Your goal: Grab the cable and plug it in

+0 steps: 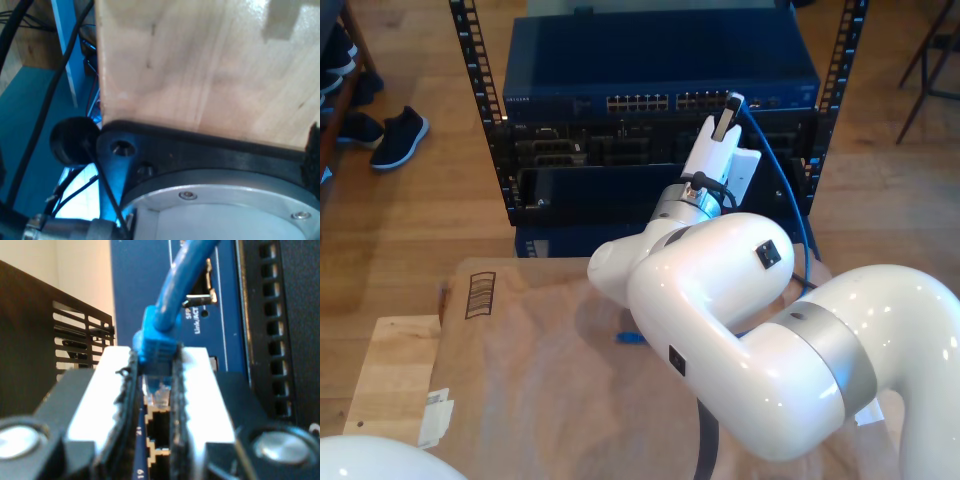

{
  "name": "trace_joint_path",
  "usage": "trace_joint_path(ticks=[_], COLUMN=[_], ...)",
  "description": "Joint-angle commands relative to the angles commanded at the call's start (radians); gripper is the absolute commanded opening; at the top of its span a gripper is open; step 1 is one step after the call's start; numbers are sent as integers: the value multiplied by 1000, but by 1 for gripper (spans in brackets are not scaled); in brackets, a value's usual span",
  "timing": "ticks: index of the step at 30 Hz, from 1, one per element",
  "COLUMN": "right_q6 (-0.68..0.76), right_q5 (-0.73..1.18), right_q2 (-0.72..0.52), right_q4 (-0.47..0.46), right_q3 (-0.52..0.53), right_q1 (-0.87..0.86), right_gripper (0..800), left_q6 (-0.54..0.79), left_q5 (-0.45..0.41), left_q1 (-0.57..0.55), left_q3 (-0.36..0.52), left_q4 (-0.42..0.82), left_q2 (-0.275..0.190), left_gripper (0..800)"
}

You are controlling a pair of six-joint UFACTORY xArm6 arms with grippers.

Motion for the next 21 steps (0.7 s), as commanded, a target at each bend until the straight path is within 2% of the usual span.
trace_joint_path(ticks=[21], right_q6=[3], right_q5=[34], right_q2=[9], right_q4=[-5], right_q3=[-9], right_q1=[6], right_gripper=[0], left_q6=[0], left_q5=[0], left_q1=[0], left_q3=[0], left_q4=[-2], left_q2=[0], left_gripper=[800])
